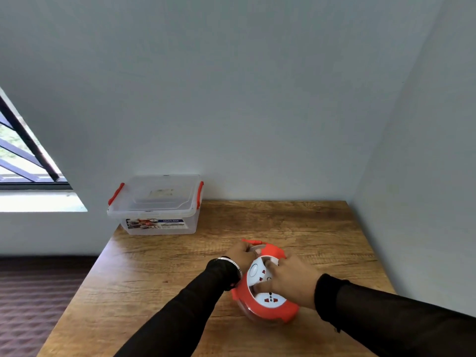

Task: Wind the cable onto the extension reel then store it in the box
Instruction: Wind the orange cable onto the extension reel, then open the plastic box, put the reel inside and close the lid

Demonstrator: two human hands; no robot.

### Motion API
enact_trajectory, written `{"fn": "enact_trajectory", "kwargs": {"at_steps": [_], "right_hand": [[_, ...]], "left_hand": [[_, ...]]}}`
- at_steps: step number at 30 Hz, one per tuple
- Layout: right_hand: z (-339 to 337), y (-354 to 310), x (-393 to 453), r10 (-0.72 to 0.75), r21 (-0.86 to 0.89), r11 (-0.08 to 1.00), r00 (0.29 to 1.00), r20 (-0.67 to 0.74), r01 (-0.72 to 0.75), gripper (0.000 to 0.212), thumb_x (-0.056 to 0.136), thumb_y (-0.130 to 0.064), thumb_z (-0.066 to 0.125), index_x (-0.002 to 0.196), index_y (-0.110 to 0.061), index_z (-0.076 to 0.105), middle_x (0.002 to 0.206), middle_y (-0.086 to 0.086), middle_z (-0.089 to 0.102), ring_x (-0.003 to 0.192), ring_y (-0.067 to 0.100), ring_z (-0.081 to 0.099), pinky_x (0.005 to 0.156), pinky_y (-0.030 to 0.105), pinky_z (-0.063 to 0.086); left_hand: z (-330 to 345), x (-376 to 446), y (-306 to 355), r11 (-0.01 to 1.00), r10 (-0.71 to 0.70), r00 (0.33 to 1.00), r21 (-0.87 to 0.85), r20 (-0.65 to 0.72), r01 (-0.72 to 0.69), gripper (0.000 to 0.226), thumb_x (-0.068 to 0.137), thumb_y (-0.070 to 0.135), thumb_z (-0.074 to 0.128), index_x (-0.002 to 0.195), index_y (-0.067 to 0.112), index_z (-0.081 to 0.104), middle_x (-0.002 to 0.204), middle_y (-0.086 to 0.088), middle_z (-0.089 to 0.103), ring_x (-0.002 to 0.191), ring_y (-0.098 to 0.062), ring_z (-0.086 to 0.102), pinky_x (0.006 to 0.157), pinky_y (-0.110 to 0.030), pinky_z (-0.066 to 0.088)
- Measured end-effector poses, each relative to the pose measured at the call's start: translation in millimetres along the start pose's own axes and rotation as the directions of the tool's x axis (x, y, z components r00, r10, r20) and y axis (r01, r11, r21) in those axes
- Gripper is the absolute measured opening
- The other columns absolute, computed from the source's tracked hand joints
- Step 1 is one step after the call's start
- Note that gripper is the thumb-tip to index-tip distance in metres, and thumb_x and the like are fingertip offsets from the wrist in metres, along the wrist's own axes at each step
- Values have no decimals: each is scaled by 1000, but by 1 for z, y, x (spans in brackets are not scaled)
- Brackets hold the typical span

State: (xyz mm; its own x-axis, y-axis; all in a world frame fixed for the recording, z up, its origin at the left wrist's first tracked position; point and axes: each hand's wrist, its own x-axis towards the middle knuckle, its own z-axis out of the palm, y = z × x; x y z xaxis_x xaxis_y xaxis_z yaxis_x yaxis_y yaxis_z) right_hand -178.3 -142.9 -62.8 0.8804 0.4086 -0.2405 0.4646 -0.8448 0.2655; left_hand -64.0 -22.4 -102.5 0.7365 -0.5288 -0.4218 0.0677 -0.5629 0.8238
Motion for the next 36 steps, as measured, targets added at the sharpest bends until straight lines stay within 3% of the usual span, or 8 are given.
{"fn": "enact_trajectory", "kwargs": {"at_steps": [5,9,12,17,20,23,28,36], "right_hand": [[9,5,5,163,101,981,986,19,-164,52,95,-21,51,137,-45,31,118,9,59,104,33,57,85,47,41],[9,2,6,258,154,954,966,23,-258,49,95,-22,50,136,-44,37,114,4,62,104,30,58,88,44,41],[8,-1,7,290,190,937,956,36,-292,44,95,-24,49,134,-42,42,111,3,62,103,28,58,76,38,41],[14,4,3,256,127,957,966,46,-260,43,96,-26,49,134,-44,39,115,5,61,107,30,56,92,47,40],[21,10,-6,271,106,955,961,54,-275,39,96,-28,48,132,-43,42,115,8,61,110,31,55,101,50,33],[33,27,-24,377,143,910,921,96,-388,37,96,-34,45,133,-43,44,123,5,60,114,28,55,98,44,39],[56,74,-59,589,131,773,779,215,-621,39,98,-37,39,136,-48,38,138,3,51,122,24,50,96,37,41],[76,101,-93,667,207,653,683,297,-728,41,99,-35,37,138,-46,38,146,1,43,132,24,41,107,33,33]], "left_hand": [[12,0,-8,986,-69,981,-163,-182,39,12,90,29,53,79,27,58,88,1,67,88,-19,63,84,-34,52],[23,-1,-11,959,-135,953,-276,-270,58,24,89,26,55,98,4,60,106,-17,67,101,-33,62,93,-47,51],[27,0,-12,954,-151,939,-296,-311,55,27,91,23,54,105,2,61,107,-17,66,100,-30,62,90,-40,52],[35,-1,-14,909,-178,950,-413,-256,59,23,92,20,54,106,4,63,101,-15,69,97,-29,65,90,-41,53],[42,1,-10,934,-152,951,-353,-269,50,21,89,18,58,103,3,62,98,-14,69,95,-30,65,84,-38,54],[48,3,2,976,-100,964,-213,-245,48,34,87,13,58,120,5,53,109,-11,63,89,-19,59,66,-19,47],[61,7,23,999,-16,991,-36,-134,12,45,87,20,60,130,11,46,134,-9,49,119,-22,51,88,-23,39],[96,14,37,996,20,997,92,-73,-13,34,83,27,65,114,15,56,114,-2,56,96,-15,52,83,-25,43]]}}
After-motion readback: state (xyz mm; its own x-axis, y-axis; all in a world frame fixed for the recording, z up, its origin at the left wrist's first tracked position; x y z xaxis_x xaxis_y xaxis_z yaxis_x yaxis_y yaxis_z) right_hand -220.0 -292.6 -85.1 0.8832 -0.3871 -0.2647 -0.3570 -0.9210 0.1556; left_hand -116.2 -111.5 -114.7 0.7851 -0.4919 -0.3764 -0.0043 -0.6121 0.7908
